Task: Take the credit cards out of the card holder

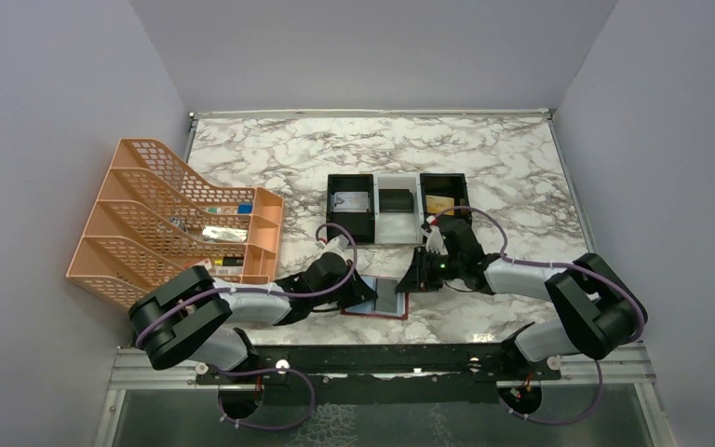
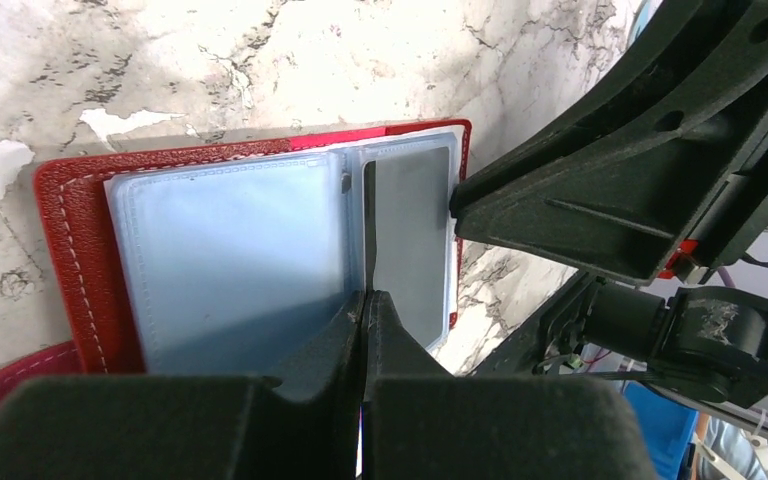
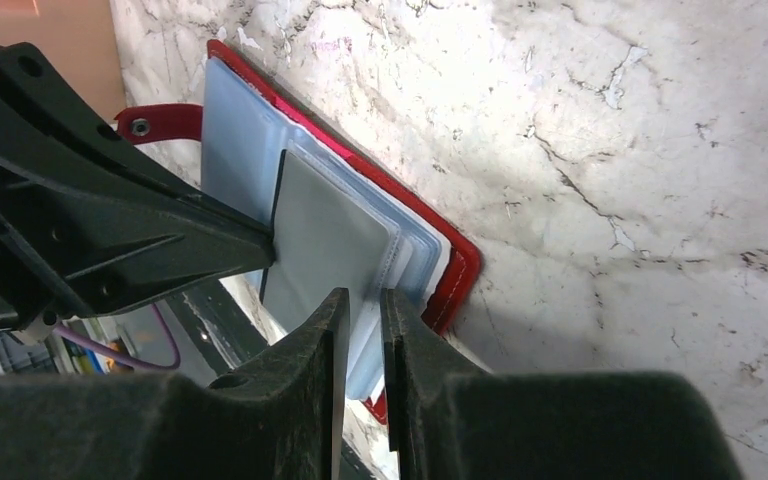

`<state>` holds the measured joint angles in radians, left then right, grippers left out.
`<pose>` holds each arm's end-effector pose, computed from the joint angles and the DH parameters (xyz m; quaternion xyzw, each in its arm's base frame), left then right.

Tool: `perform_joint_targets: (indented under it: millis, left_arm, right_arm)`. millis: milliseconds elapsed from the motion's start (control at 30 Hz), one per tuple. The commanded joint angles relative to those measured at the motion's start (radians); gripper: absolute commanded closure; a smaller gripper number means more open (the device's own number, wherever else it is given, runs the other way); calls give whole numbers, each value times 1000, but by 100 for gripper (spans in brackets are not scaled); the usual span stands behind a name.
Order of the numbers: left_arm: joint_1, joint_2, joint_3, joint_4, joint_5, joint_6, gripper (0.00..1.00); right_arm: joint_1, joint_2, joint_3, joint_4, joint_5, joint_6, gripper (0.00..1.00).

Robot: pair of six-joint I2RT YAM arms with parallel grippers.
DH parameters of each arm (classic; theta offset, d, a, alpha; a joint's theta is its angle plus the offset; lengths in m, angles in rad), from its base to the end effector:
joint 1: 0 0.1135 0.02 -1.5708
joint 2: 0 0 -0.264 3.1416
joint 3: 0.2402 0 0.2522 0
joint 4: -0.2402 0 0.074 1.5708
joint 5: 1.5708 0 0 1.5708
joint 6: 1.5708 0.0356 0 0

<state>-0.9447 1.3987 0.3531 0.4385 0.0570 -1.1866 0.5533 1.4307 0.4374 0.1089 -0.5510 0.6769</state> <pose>0.1387 -0.1953 0.1292 -0.0938 0.8809 -0.4176 0.2021 0.1887 0.1384 0.1217 -0.0354 0.9101 0.3961 0.1166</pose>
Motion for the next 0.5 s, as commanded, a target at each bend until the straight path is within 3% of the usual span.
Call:
perform_joint_targets:
  millis: [0,267,467]
  left_arm:
    - [-2,-37,-22,-1,-48,-10,100]
    - [-2,-46,-25,-1,-55,-12,100]
    - [-3,-37,-18,0,-53,-10,100]
  right_arm:
    - [4,-2,1,-81,79,-54,80]
    - [4,-84,27,-88,2,-49,80]
    - [14,-148,17,0,-66,17,80]
